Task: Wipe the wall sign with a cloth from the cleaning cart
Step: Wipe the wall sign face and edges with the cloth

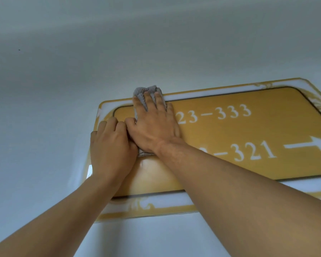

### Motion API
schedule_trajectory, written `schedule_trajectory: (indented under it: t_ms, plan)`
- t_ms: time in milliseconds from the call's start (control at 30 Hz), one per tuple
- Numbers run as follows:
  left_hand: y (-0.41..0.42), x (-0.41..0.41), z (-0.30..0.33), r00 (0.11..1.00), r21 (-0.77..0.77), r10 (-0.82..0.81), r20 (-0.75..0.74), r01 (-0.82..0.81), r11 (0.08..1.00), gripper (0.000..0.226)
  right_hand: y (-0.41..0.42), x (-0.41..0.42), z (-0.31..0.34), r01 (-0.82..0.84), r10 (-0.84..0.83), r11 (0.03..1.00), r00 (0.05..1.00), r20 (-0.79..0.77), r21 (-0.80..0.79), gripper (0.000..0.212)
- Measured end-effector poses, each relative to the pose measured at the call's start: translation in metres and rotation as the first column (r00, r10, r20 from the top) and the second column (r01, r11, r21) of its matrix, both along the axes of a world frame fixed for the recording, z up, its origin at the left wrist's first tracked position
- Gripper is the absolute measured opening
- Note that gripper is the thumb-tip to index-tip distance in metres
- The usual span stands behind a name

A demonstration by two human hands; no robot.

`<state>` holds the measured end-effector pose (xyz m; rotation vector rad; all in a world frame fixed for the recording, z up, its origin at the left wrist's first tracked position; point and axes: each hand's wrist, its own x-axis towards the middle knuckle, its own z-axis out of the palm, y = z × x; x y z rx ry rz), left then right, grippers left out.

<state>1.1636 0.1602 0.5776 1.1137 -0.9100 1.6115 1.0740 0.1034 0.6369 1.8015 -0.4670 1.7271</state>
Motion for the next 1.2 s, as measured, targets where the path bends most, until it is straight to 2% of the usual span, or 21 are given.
schedule_trajectory:
  t_ms: [200,367,600,867,1200]
  plan:
    - [-0.002,0.003,0.008,0.998,-0.034,-0.061,0.022,0.061,0.998,0.034,0.007,0.009,0.023,0.0,-0.001,1.0,1.0,0.031,0.023,0.07]
    - [-0.006,0.011,0.006,0.997,-0.036,-0.074,-0.035,0.073,0.997,0.02,0.014,0.018,0.039,0.013,-0.015,0.999,0.999,0.052,0.04,0.071]
    - [-0.002,0.015,0.008,0.949,-0.175,-0.294,-0.116,0.272,0.946,0.023,0.02,0.029,0.053,0.044,-0.048,0.997,0.996,0.075,0.056,0.071]
    - [0.001,0.021,0.009,0.875,-0.145,-0.452,-0.175,0.431,0.891,0.028,0.02,0.031,0.051,0.053,-0.057,0.997,0.996,0.073,0.052,0.07]
    - [0.001,0.02,0.007,0.907,-0.101,-0.383,-0.176,0.371,0.923,0.026,0.023,0.028,0.042,0.074,-0.076,0.996,0.997,0.032,0.057,0.066]
